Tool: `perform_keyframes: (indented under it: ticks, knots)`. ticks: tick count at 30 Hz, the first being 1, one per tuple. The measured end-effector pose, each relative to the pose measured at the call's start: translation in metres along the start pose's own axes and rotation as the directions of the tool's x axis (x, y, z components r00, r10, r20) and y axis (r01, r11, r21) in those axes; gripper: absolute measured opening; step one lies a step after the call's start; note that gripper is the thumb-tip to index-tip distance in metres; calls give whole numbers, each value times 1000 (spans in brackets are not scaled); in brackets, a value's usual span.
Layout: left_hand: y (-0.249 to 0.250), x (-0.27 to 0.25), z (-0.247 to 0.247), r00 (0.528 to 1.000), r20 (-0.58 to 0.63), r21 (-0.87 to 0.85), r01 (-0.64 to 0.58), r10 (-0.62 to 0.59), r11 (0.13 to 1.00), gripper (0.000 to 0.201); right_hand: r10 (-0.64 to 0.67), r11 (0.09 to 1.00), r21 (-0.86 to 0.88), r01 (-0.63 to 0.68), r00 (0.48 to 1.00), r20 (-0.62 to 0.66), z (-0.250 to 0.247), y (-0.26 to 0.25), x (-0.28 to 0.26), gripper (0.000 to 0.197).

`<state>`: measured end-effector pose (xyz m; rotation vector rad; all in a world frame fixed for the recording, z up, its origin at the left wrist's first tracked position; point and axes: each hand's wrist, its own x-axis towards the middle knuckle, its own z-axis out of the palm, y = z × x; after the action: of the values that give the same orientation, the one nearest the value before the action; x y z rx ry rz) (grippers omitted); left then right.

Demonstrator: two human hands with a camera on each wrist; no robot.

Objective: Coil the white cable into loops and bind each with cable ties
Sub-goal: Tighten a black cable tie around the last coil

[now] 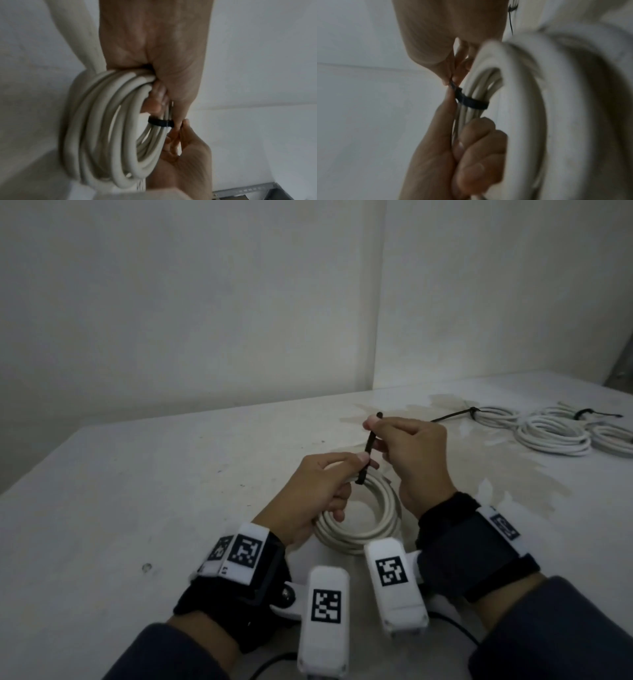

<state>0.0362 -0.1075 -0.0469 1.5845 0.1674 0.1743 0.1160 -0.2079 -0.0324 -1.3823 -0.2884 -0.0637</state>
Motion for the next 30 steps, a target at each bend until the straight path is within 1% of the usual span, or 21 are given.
perform_keyframes:
  ticks: [2, 3, 5, 7, 9, 11, 13, 14, 16, 18, 20, 22, 23, 25, 28, 30]
  knots:
    - [-5, 2, 1, 999, -51, -30, -16, 14, 999, 31, 77, 991, 105, -85, 994, 76, -2, -5, -3, 14]
    - [-7, 3, -1, 997, -76, -53, -27, 23, 998, 31, 84, 988, 121, -99, 989, 121, -2, -6, -4, 15]
    - [-10, 7, -7, 992, -117, -113, -57, 44, 992, 28, 53, 989, 121, -80, 975, 214, -2, -9, -8, 19]
    - [-11, 9, -13, 994, -89, -187, -77, 61, 979, 24, 37, 979, 183, -94, 955, 295, 0, -12, -11, 23]
    - [-12, 8, -15, 995, -37, -200, -95, 90, 975, 24, 52, 961, 242, -133, 948, 315, 0, -15, -11, 27]
    - [-12, 7, -15, 991, -43, -142, -135, 130, 981, 28, 51, 974, 197, -110, 959, 280, -2, -15, -7, 25]
    - [-12, 7, -12, 985, -62, -108, -167, 161, 980, 31, 9, 994, 104, -34, 972, 235, -4, -12, -4, 16]
    - [-12, 8, -11, 982, -76, -99, -178, 171, 979, 29, -19, 997, 81, 0, 972, 234, -5, -11, -4, 11]
    - [-13, 9, -11, 976, -126, -97, -191, 178, 977, 23, -61, 997, 64, 44, 955, 291, -3, -10, -5, 5]
    - [-14, 10, -13, 965, -182, -87, -208, 190, 974, 20, -55, 998, 43, 42, 924, 379, -1, -8, -8, 10]
    - [-16, 11, -14, 951, -196, -9, -246, 239, 969, 18, -49, 999, 10, 50, 911, 410, 0, -7, -8, 12]
    - [-15, 8, -12, 936, -189, 87, -285, 297, 955, 16, -92, 992, -46, 117, 923, 375, -1, -5, -5, 11]
    - [-13, 7, -10, 930, -191, 117, -297, 315, 948, 14, -118, 986, -69, 150, 932, 342, -2, -4, -4, 12]
    - [-9, 7, -6, 926, -187, 152, -302, 327, 941, 11, -151, 981, -76, 177, 952, 267, -2, -1, -2, 18]
    - [-2, 13, 4, 956, -123, 152, -248, 268, 957, 17, -161, 985, -39, 169, 975, 156, -6, 3, 3, 19]
    - [0, 21, 13, 969, -82, 178, -218, 235, 960, 19, -118, 993, -2, 118, 990, 78, -12, 7, 10, 19]
